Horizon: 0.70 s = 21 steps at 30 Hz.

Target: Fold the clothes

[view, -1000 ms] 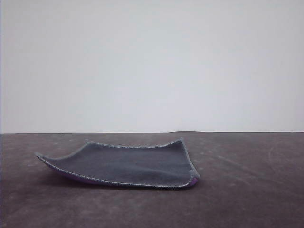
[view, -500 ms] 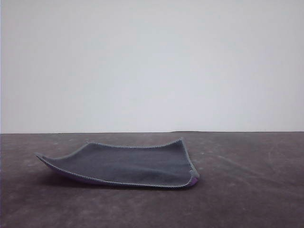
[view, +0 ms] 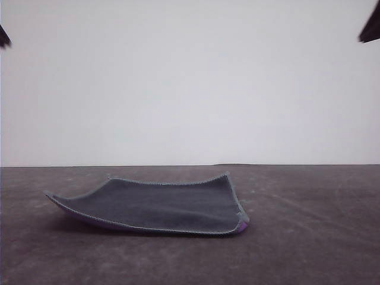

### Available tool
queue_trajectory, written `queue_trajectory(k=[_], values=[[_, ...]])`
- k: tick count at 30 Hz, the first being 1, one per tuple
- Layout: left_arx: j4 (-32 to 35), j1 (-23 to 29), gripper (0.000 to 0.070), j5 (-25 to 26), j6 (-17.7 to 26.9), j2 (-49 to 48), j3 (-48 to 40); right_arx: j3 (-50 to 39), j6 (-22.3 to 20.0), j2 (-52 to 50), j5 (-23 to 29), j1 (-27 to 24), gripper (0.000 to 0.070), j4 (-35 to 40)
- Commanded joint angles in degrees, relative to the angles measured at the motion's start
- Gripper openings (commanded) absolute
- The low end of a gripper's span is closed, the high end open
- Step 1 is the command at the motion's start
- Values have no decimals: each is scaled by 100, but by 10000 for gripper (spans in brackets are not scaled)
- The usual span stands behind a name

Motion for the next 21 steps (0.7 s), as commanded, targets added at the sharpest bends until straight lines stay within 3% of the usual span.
queue_trajectory(k=[1, 10, 15, 21], values=[[-9, -4, 13, 144, 163, 420, 194, 268, -97, 407, -121, 52, 6, 15], [-122, -4, 15, 858, 202, 1871, 350, 508, -337, 1736, -530, 255, 6, -86], [-271, -4, 15, 1285, 205, 2155, 350, 508, -408, 2165, -740, 350, 6, -248], [-309, -4, 19, 1331, 222, 2167, 350, 505, -478, 2306, -782, 430, 7, -310]])
